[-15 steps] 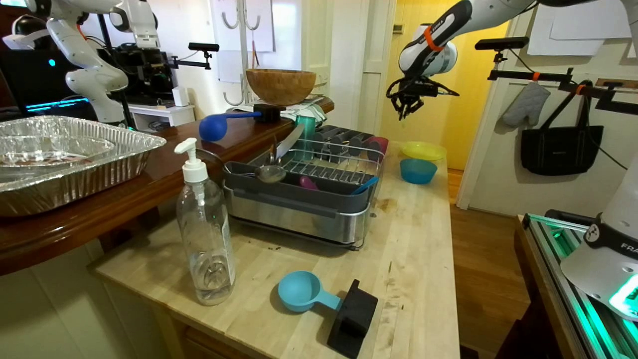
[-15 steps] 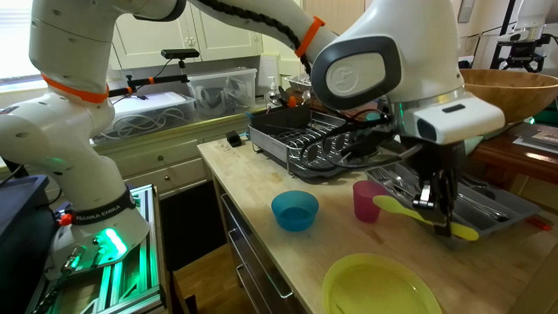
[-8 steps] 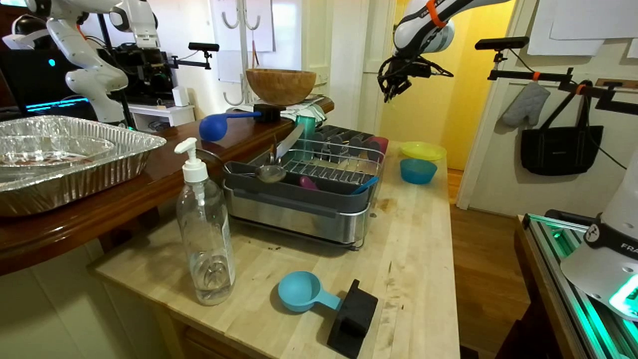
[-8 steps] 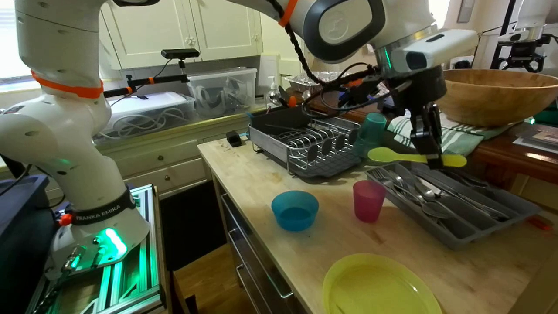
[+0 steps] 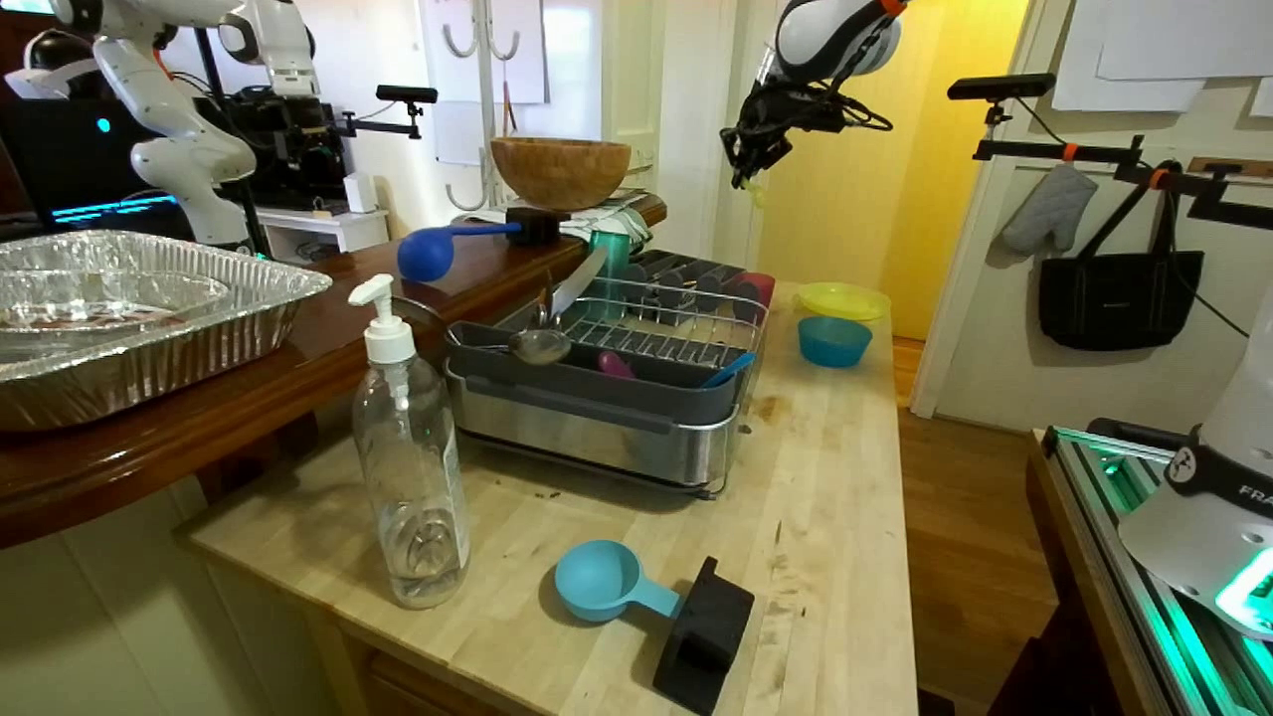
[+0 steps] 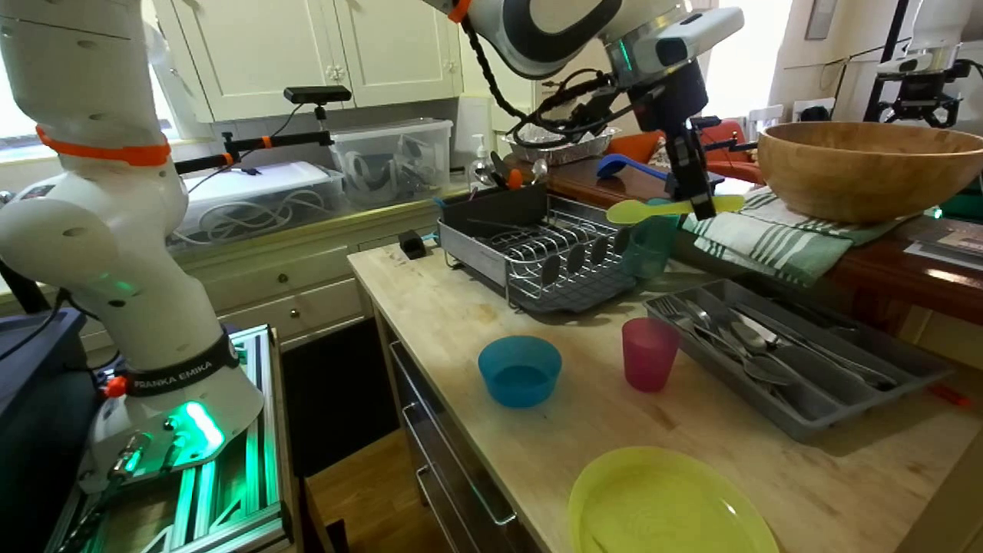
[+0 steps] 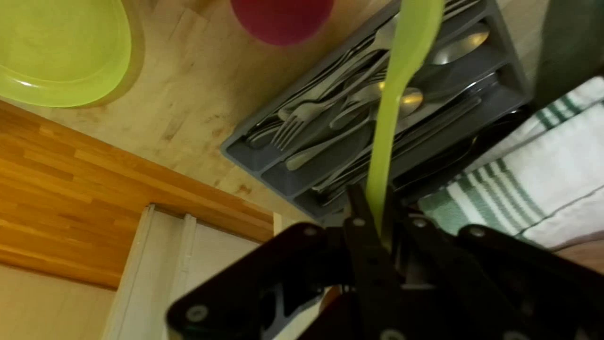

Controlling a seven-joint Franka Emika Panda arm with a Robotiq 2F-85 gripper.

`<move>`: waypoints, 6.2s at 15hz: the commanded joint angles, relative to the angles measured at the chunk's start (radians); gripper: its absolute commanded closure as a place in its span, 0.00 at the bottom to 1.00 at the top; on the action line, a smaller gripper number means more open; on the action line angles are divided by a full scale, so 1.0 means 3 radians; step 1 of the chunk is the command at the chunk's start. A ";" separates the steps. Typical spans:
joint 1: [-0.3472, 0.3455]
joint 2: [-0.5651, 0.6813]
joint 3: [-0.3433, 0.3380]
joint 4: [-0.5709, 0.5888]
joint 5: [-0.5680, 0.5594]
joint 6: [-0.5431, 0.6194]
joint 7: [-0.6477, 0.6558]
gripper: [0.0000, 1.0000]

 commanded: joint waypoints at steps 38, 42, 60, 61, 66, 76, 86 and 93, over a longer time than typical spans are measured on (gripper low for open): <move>0.0510 -0.1353 0.1232 -0.1418 -0.0126 0.0340 -0.0405 0.97; 0.0583 -0.1348 0.1335 -0.1491 -0.0057 0.0623 -0.0431 0.97; 0.0918 -0.1138 0.1717 -0.1785 -0.0106 0.1648 -0.0498 0.97; 0.0913 -0.1112 0.1732 -0.1803 -0.0113 0.1709 -0.0494 0.97; 0.0860 -0.0997 0.1792 -0.1857 -0.0273 0.2008 -0.0450 0.97; 0.0874 -0.1009 0.1764 -0.1854 -0.0312 0.2077 -0.0475 0.90; 0.0389 -0.1232 0.1981 -0.1974 -0.1088 0.2124 -0.0033 0.97; 0.0011 -0.1287 0.2470 -0.2008 -0.1563 0.2102 0.0572 0.97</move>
